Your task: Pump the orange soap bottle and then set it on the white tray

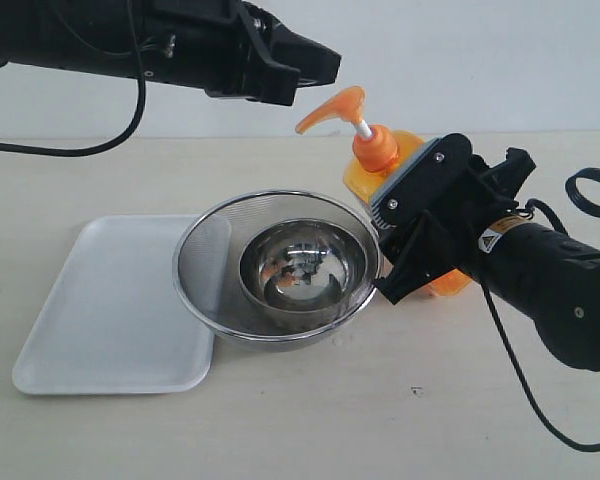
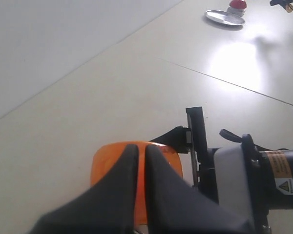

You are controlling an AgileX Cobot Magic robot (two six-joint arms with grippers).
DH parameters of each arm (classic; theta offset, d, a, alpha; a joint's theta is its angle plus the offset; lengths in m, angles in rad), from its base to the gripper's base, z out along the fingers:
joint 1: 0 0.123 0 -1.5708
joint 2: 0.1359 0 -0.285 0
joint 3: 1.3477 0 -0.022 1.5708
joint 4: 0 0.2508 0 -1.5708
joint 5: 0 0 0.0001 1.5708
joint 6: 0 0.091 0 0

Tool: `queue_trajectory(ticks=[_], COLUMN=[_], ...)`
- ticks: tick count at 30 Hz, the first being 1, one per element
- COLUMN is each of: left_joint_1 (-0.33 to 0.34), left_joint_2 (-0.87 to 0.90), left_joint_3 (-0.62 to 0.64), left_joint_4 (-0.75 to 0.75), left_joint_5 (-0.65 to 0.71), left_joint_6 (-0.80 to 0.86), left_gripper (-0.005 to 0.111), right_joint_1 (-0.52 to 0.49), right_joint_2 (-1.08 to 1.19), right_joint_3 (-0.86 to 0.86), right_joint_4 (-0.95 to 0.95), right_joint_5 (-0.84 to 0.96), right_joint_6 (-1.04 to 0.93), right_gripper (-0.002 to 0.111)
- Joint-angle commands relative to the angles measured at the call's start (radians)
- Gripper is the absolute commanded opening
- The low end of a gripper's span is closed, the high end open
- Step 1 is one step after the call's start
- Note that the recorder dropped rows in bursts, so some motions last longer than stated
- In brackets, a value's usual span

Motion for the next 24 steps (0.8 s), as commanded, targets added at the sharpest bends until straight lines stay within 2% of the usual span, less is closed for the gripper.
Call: queue_trajectory(ticks=[1,14,24], left_joint_1=[-0.006,-0.006,-0.006], left_joint_2=[0.002,0.029,0.040], left_joint_3=[-0.008,-0.008,-0.008], left_joint_4=[-0.015,-0.015,-0.015], left_joint_5=[-0.018,0.047,0.011], left_joint_6=[0.003,0.003,0.003], left_gripper=[0.005,0.005,0.005], right_joint_1=[-0.001,-0.001,-0.001], right_joint_2=[0.013,0.013,0.013], right_joint_3=[0.009,0.009,0.009], right_joint_4=[0.007,0.007,0.009], right_joint_5=[0.117,0.110,0.112], right_joint_6=[0.020,0.020,0.020], right_gripper=[0.000,0.000,0.000])
